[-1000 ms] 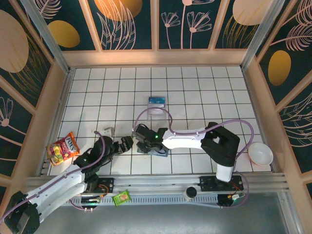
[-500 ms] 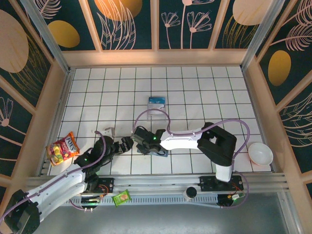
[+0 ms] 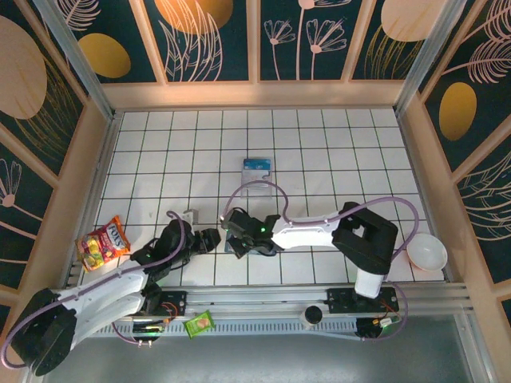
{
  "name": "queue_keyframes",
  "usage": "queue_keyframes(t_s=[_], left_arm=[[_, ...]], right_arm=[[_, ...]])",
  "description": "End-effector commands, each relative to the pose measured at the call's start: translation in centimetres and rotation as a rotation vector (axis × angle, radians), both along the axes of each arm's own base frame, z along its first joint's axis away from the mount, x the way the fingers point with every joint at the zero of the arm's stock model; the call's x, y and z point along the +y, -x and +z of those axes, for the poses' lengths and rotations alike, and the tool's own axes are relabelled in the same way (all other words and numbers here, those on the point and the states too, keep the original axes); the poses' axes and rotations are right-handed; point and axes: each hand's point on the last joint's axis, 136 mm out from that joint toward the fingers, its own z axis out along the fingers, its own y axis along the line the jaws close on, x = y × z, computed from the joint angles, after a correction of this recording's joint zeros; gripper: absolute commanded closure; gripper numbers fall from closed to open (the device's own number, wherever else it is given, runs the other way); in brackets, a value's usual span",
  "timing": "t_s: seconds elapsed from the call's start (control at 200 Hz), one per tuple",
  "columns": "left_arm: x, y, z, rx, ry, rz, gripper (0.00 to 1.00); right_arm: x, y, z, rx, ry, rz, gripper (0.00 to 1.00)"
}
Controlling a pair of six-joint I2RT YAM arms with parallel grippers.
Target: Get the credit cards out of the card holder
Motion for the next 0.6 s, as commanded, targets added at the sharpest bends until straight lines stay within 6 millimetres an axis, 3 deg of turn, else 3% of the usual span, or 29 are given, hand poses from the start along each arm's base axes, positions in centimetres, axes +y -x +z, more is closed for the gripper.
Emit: queue_keyframes(t_s=[0.0,0.235,0.42,0.596], left_arm=[[-1.8,-0.3,1.3,-0.03,0.078,-0.06,0.59],[-3.2,-0.5,1.8,-0.024,0.105,-0.111,0.78],[-4.2,-0.6,1.5,-0.012,0.098,-0.14,0.89],[-5.3,-0.6,0.9,0.014,0.078,-0.169,0.92]], right_arm=[[0.4,-0.1,1.8,0.004,-0.109,0.02,1.0],[0.3,0.1,3.1,0.032,-0.216,0.016,1.0],[0.1,0.2,2.8,0.041,-0.22,0.014,1.0],[-0.1,0.1,3.0,0.031,-0.231,0.005,1.0]])
